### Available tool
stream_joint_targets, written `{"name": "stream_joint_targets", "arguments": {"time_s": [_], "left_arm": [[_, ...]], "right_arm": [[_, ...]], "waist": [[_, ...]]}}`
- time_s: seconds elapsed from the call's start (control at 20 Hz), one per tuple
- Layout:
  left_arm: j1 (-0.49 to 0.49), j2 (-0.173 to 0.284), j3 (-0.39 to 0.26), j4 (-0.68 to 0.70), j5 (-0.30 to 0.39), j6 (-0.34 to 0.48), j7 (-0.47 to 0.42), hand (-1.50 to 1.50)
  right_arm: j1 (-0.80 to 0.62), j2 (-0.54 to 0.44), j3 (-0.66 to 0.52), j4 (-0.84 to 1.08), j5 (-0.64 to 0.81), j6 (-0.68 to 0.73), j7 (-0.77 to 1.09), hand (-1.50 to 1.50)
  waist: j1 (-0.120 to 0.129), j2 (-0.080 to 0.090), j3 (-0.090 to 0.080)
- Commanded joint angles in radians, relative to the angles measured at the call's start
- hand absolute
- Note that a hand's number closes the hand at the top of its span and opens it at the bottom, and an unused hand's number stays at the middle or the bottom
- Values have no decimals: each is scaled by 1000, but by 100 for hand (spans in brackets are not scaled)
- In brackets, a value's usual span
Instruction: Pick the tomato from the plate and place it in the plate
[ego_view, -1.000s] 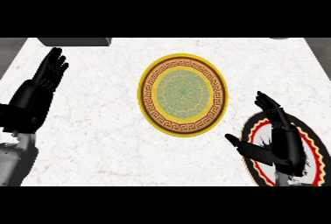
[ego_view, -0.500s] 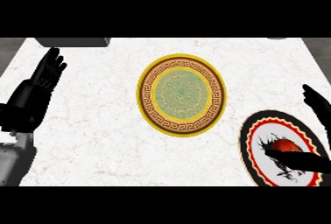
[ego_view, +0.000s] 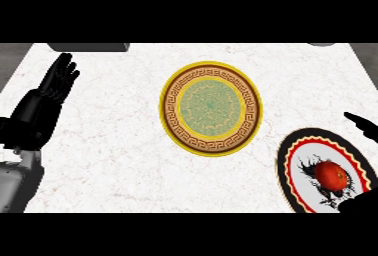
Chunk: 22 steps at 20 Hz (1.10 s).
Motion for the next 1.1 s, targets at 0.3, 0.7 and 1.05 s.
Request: {"name": "stream_joint_targets", "arguments": {"time_s": [0.3, 0.7, 1.05], "left_arm": [[25, -57, 17, -36, -57, -2, 34, 0], [9, -65, 57, -45, -66, -40, 61, 0], [10, -98, 89, -30, -98, -71, 50, 0]], "right_arm": [[-85, 59, 24, 16, 49, 170, 217, -150], [-132, 163, 57, 224, 167, 253, 199, -150], [-39, 232, 13, 280, 282, 279, 73, -150]], "waist": [[-4, -1, 3], [-1, -1, 3], [-8, -1, 3]]}}
